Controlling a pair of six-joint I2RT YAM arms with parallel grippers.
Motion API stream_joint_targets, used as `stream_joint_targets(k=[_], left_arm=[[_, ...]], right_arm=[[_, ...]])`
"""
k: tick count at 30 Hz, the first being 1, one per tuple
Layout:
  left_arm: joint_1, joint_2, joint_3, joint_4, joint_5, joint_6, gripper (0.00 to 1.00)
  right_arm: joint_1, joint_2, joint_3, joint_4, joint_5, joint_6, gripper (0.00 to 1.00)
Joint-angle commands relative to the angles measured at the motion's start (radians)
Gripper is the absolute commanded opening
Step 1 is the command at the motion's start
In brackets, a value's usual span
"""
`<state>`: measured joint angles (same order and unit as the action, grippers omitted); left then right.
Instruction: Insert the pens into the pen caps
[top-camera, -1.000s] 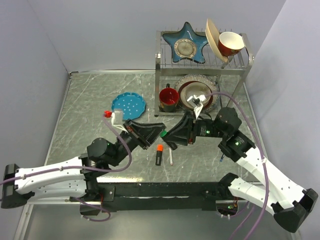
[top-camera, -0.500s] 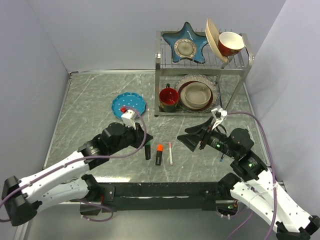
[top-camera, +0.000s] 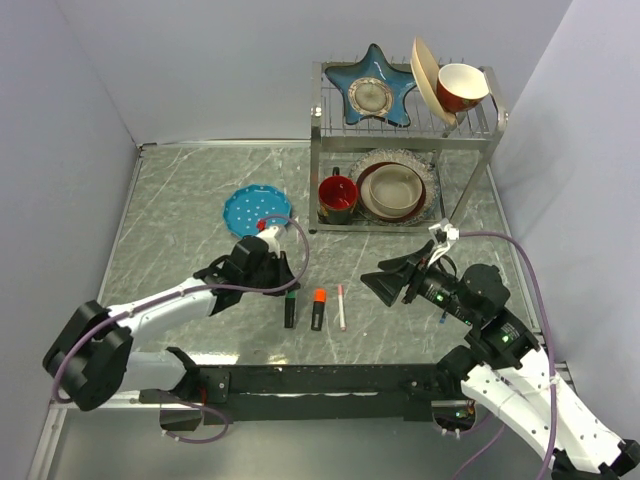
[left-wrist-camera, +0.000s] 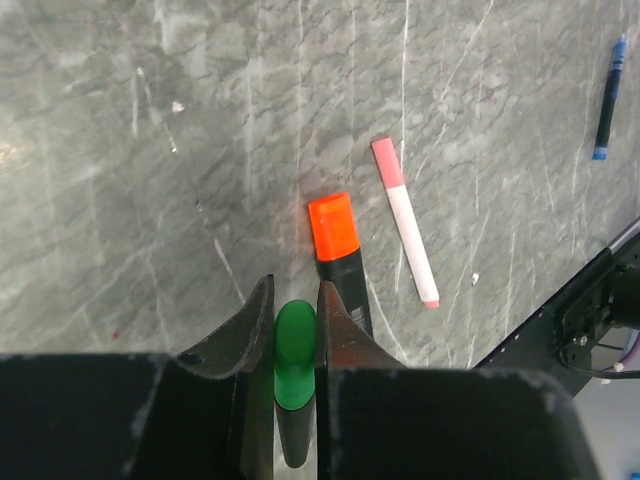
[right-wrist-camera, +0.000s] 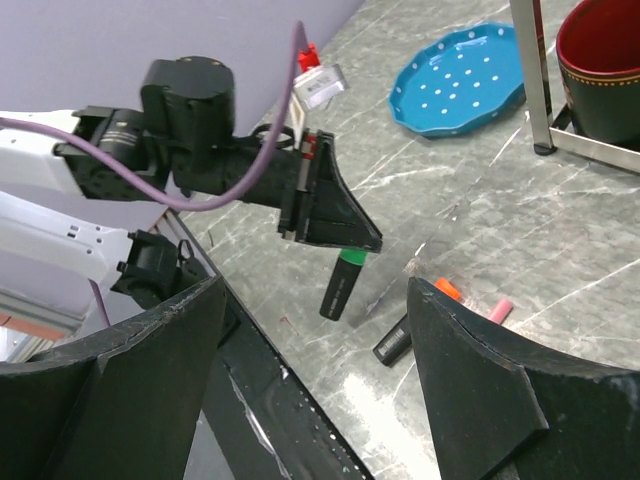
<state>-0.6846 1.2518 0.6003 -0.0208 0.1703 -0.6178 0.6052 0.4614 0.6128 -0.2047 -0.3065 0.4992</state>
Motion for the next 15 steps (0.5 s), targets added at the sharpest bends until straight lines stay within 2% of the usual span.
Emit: stream_joint_targets(k=[1,5,9,12,15], left_arm=[[0.011,0.046,0.0,0.13,0.052,-0.016,0.14],[0.013,0.119,0.012,0.131,0.04,-0.016,0.21],[0.013,0.129,0.013,0.114,0.023,-0.031,0.31],[0.013,0.101,0.018,0.075,-0.012,-0.03,0.43],[0.013,0.043,0.047,0.003,-0.052,-0.017,0.63]], right_arm=[[-0.001,-0.009,-0.002,0.004,0.038,-0.013,0.81],[-0.001,0.009,-0.012,-0.028,0.13,0.027,0.8],[-0.001,0.048,0.027,-0.152,0.231,0.058,0.8],[-0.001,0.056,0.033,-0.224,0.306,0.068,0.8],[-0.001,0.059,0.024,-0.288,0.435,0.076,0.8]])
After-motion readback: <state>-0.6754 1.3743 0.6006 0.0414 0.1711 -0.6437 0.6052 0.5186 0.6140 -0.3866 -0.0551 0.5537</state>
